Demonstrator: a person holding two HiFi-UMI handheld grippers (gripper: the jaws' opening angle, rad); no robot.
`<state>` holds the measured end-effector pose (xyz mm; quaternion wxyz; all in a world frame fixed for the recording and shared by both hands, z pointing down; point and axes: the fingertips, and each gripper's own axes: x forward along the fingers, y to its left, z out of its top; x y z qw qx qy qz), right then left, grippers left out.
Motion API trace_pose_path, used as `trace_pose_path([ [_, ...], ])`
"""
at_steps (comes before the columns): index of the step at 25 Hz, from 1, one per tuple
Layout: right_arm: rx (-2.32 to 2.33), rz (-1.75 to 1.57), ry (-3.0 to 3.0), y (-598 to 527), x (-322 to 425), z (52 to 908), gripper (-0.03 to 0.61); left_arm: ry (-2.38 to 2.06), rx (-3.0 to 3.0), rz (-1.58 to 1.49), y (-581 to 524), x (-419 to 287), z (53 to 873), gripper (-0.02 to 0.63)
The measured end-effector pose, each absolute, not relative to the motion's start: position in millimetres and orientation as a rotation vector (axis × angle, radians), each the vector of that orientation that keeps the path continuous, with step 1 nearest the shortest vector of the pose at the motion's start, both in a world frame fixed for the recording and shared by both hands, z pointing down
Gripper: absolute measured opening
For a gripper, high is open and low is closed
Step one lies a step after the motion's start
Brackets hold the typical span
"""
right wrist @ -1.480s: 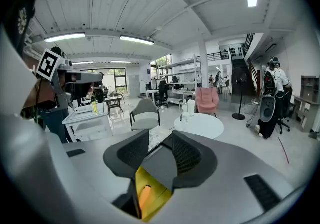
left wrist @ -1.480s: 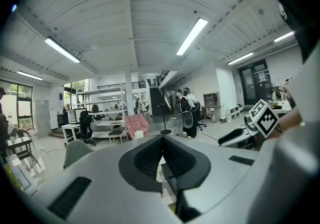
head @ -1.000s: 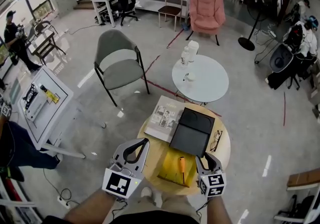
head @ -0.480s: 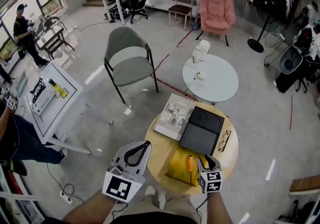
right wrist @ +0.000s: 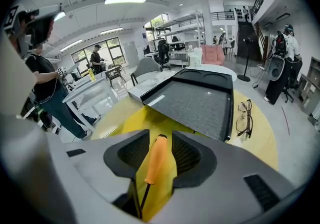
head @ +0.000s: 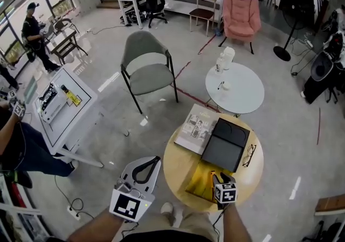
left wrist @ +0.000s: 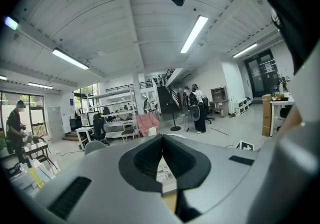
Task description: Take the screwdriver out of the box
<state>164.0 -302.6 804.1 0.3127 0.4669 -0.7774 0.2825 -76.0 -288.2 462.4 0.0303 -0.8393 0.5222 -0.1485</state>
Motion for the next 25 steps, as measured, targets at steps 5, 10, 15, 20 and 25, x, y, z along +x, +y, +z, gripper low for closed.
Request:
trace_pose_path([
  [5,1.193,0.789,-1.987,-301.7,155.2,831.8,0.155,1.647,-2.565,-0.456,-284.4,-92.3,460.4,0.012],
  [10,1.174,0.779,-1.924,-306.7,153.0,844.6,0.155,1.683,-2.558,-0.461,-281.6,-103.6,461.5,0.012],
  [15,1.069,0.746,-1.812,-308.1,147.9,855.0,0.156,1.706,-2.556,-0.458,-281.6,-108.2,461.4,0.012],
  [20,0.912,0.777,-1.645,-290.4,147.7,876.6,0.169,1.718,-2.559,-0.453,-285.4,-106.9,458.7,0.012],
  [25,0.976,0.779,-1.734,-303.2,146.8,865.1,0.133,1.699,-2.575,-0.427,-289.6,-99.4,454.5,0.012],
])
